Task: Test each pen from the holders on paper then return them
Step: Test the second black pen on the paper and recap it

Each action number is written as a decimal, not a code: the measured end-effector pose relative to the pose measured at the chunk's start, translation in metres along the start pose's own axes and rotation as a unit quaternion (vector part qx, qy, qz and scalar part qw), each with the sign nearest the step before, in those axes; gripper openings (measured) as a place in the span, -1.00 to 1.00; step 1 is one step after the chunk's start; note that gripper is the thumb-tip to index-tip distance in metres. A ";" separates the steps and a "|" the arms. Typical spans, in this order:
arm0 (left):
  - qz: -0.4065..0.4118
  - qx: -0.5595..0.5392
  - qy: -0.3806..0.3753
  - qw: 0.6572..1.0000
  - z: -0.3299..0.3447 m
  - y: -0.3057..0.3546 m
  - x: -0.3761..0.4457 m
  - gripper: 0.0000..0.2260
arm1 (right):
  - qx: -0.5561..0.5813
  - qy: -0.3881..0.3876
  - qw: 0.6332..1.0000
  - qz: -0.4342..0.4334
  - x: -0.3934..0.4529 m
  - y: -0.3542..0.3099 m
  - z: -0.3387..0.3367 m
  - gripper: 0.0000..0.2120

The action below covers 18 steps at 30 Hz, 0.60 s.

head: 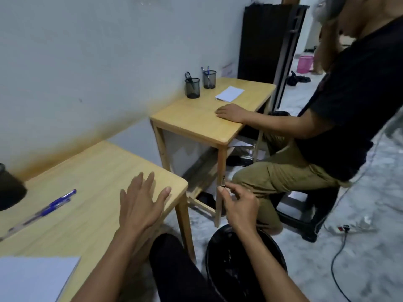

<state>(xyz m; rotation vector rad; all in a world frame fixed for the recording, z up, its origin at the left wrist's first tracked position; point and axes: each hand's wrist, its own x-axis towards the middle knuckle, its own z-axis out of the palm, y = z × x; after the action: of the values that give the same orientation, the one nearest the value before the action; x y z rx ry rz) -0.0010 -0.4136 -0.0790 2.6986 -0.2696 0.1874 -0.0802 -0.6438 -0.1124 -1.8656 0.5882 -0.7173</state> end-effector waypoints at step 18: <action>0.006 0.128 -0.042 0.991 0.019 -0.013 0.010 -0.25 | -0.059 -0.006 0.979 0.197 -0.018 0.107 -0.009 -0.31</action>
<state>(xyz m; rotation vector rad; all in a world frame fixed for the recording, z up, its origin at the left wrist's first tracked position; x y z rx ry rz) 0.0135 -0.4120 -0.0993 2.9648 -0.3047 0.1186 -0.1074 -0.6774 -0.2128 -1.7846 0.9759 -0.4152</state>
